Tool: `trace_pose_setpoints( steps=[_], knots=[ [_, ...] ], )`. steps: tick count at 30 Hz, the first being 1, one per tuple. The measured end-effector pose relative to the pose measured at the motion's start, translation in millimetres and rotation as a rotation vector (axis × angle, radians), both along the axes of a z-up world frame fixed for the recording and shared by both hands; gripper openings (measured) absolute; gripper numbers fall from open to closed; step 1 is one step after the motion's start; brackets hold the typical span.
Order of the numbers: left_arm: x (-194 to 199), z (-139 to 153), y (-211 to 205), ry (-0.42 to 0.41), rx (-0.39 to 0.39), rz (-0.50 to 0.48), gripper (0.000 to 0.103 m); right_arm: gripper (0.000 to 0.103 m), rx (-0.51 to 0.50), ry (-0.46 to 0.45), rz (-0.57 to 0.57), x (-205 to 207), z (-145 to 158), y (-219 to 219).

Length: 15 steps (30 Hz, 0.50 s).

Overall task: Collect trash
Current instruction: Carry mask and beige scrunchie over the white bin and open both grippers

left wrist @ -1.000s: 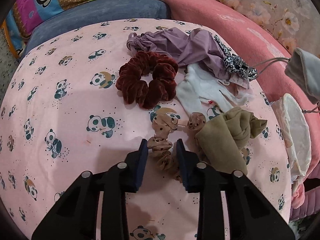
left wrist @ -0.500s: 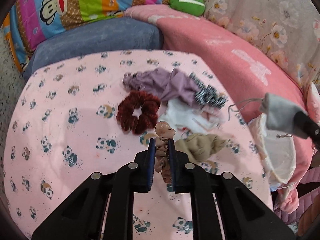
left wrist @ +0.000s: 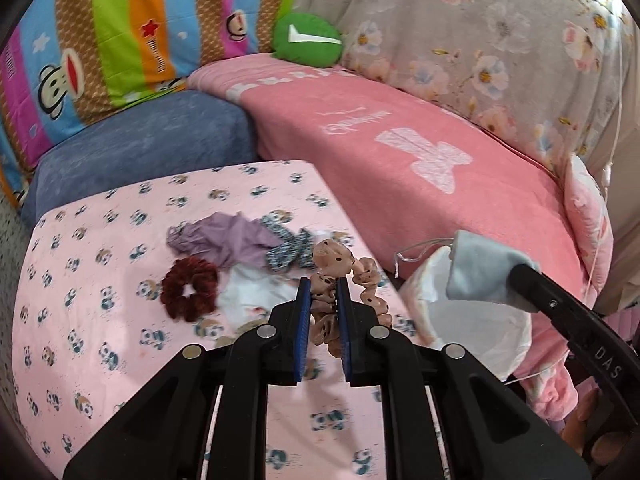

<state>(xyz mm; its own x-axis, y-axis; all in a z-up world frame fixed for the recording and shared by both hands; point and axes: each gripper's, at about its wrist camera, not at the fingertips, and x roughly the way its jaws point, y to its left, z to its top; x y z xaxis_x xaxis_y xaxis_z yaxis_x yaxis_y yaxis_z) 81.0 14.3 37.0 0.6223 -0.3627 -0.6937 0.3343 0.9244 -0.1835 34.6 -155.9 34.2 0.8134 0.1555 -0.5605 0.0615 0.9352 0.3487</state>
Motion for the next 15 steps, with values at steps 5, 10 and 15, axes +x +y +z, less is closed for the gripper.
trace_pose_setpoints(
  steps=[5,10,15],
  knots=[
    [-5,5,-42,-0.007,0.006,-0.078,0.013,0.006,0.012,-0.006,-0.056,-14,2,-31],
    [-13,6,-84,-0.010,0.024,-0.158,0.013,0.006,0.022,-0.002,-0.117,-29,-2,-66],
    [-19,4,-117,-0.007,0.035,-0.219,0.013,0.006,0.035,0.008,-0.159,-39,-7,-92]
  ],
)
